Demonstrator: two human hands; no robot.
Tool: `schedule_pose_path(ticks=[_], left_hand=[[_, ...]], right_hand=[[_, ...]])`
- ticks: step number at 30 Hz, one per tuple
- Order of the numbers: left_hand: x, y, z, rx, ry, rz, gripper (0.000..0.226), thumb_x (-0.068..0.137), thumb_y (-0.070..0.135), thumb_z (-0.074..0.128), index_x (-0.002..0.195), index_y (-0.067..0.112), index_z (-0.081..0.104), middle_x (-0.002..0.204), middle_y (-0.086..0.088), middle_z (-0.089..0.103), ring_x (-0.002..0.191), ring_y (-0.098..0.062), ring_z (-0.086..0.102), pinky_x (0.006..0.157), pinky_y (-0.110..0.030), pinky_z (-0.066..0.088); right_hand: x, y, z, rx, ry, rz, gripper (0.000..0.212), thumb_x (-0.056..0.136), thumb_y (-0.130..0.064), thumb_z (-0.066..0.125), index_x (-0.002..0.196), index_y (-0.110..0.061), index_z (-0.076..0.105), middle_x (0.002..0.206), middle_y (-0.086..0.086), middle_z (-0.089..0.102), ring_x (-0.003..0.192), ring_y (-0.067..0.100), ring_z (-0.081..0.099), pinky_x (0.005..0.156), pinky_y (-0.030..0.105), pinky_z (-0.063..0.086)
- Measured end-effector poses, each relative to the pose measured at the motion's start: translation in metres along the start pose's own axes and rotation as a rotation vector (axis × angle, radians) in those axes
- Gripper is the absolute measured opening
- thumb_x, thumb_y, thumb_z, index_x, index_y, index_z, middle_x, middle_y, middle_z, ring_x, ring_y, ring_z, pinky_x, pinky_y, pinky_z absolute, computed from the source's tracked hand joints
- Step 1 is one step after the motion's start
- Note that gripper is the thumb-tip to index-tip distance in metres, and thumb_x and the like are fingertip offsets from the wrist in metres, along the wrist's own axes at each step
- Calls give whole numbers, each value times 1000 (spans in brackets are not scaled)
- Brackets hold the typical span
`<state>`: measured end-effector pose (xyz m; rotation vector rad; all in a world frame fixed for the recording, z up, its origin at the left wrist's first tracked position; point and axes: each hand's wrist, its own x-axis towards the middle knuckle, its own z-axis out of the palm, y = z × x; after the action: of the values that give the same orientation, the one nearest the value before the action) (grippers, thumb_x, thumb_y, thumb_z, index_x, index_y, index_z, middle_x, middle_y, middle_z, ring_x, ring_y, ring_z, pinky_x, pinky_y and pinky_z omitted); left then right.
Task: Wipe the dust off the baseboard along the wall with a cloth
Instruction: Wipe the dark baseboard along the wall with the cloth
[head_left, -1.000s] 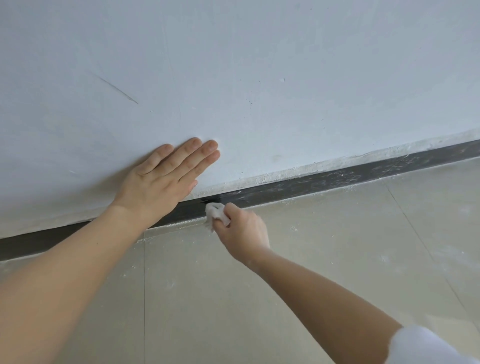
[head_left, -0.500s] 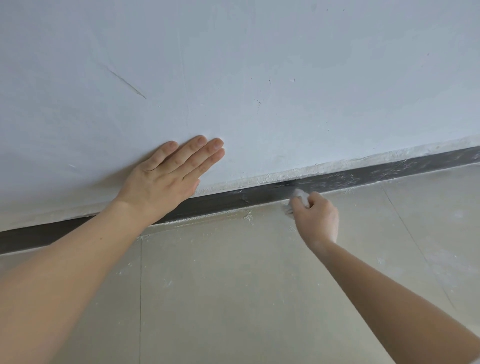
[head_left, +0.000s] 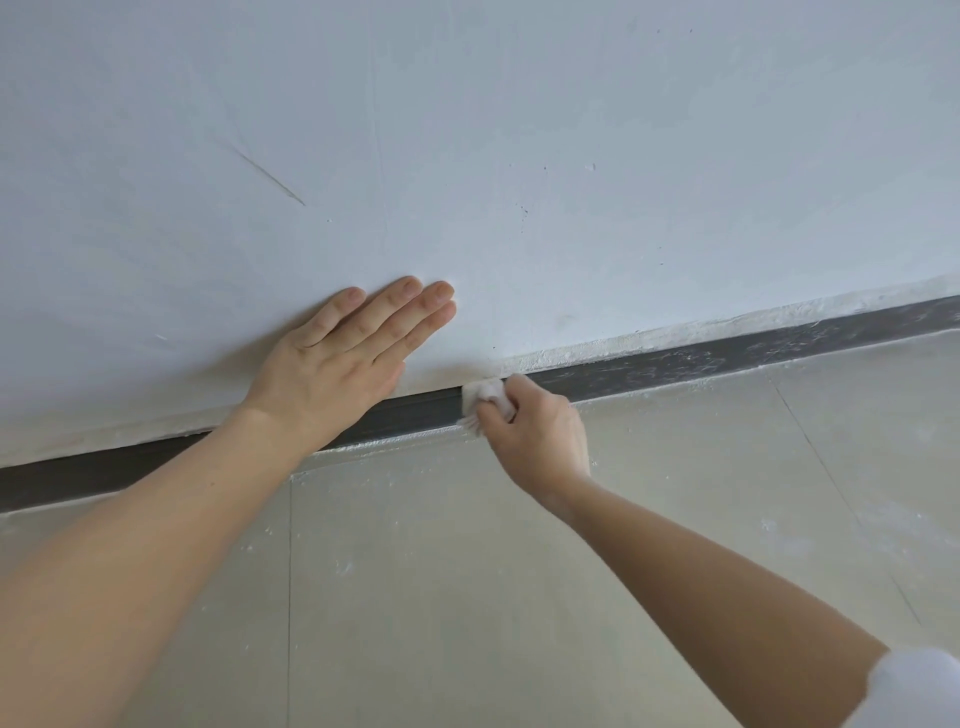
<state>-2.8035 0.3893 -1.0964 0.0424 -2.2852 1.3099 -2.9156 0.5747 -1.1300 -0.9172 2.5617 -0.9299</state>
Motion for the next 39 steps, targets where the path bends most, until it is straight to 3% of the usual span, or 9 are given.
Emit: schedule_pose_path(ticks=[11,17,23,26,29,32,36,39], left_hand=[[2,3,2,-39,26,-21,72,92,34,43,155,18,12,161,-3,-9,148,-20,-9,116,-35,1],[4,11,-3,-108,-5,-52,73,88,32,45,154,14,18,161,-5,-3,148,-21,-4,118,-38,0],[33,38,-18,-250,-9,39,75,85,24,44,153,11,19,160,-5,8,147,-20,7,117,-37,6],[54,51,-24,-266,-7,53,71,88,26,40,153,10,18,160,-4,10,146,-19,11,118,-37,4],[62,59,-24,-287,-43,43,68,89,25,36,153,8,18,160,-5,11,146,-21,9,119,-37,5],[62,61,-22,-259,-79,31,68,89,24,33,153,8,16,160,-6,8,147,-21,7,119,-37,3],[62,63,-20,-252,-74,15,71,86,23,39,153,8,19,160,-5,8,146,-20,10,119,-37,6],[62,64,-18,-236,-76,17,72,86,23,39,153,8,19,161,-6,6,146,-20,9,118,-37,6]], right_hand=[[14,90,-62,-59,287,312,39,85,-24,54,56,-15,30,50,-1,33,53,22,33,46,31,22],[-7,68,-38,-116,67,170,42,88,-33,55,58,-17,30,50,-2,38,57,28,41,51,34,24],[3,38,-21,-181,-73,6,36,96,-38,41,66,-22,30,62,-1,46,66,30,46,59,32,28],[14,54,-33,-242,-59,32,29,96,-36,40,73,-18,36,66,0,50,70,33,52,60,33,30],[18,79,-53,-271,-25,73,32,95,-33,41,66,-23,33,69,1,52,76,34,58,61,33,34],[24,115,-72,-242,98,217,27,94,-34,44,70,-21,44,74,8,58,77,34,59,61,33,37],[23,144,-91,-139,274,341,38,90,-33,48,60,-13,37,54,3,42,59,29,44,47,31,23],[12,139,-88,-113,208,289,41,89,-35,52,58,-15,35,50,1,40,54,27,40,47,32,23]])
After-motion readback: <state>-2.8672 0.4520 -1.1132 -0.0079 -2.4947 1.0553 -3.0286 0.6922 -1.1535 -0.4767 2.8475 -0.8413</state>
